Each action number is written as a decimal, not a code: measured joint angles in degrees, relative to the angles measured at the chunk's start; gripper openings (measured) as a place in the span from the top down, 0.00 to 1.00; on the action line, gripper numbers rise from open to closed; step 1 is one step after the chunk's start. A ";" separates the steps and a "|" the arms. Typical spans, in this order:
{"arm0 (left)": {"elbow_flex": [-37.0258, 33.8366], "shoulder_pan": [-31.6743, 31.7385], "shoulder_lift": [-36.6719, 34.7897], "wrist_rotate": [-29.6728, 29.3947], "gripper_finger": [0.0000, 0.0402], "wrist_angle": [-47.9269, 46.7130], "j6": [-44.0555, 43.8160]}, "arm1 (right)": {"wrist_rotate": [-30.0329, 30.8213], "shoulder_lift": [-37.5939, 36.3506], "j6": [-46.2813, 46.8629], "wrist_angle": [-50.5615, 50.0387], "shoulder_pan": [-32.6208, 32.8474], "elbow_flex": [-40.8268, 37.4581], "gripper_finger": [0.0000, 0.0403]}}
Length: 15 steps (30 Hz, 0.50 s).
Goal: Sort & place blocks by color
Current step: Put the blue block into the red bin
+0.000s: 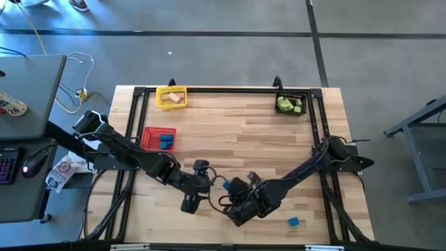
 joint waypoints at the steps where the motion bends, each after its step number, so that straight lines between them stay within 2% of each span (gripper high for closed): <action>1: 0.00 0.17 0.00 -0.32 0.46 0.82 -1.99 | 0.64 0.00 -2.00 -0.07 0.00 0.02 0.82; 5: 0.00 0.41 0.00 -2.42 0.46 3.78 -7.93 | 2.68 0.00 -9.75 -0.98 -0.04 0.04 0.82; 10: 0.00 0.37 0.00 -4.16 0.46 5.45 -9.69 | 5.83 0.00 -16.57 -1.32 0.22 0.04 0.82; 15: 0.00 0.43 0.00 -9.84 0.46 5.64 -14.06 | 9.92 0.00 -24.17 -1.21 1.35 0.06 0.82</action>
